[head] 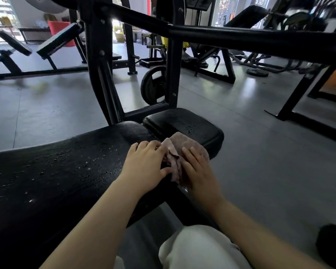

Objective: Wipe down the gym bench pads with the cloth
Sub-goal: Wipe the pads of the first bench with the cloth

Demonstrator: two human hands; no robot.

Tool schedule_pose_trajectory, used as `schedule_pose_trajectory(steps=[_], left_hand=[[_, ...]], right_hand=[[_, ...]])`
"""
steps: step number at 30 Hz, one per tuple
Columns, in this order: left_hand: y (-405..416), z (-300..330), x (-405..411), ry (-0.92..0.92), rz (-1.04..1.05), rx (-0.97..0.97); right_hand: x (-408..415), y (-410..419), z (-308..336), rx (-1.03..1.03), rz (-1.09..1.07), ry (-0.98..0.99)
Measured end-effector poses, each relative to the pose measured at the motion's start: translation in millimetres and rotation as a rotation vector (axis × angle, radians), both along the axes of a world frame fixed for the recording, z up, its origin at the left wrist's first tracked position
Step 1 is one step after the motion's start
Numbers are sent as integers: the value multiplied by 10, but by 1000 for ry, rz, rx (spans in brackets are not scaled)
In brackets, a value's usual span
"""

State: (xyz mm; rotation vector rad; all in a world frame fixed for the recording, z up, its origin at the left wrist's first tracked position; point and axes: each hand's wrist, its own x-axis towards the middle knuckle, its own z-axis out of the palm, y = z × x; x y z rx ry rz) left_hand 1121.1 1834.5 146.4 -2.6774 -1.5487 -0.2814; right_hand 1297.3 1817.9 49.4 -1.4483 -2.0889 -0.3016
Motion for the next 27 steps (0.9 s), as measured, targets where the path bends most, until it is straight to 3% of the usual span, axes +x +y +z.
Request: schedule_pose_trajectory(steps=[4,10,13,16,20,27], left_hand=[[10,-49,109,-9,-38,30],[2,-101,222,33,-100,0],[-5,-104,316,40,-104,-16],[1,-119,400,35,-80,-23],[26,-134,477,15,-31,2],[94,-165,552,20,24,22]], right_hand=[[16,27,49,63,-63,174],[118,71,83,-91,-300,554],[190,229,296,-44,-378,662],[151,327,405,-50,-405,694],[-41,335,171,-163,-413,559],[419,720,340,-355,-529,658]])
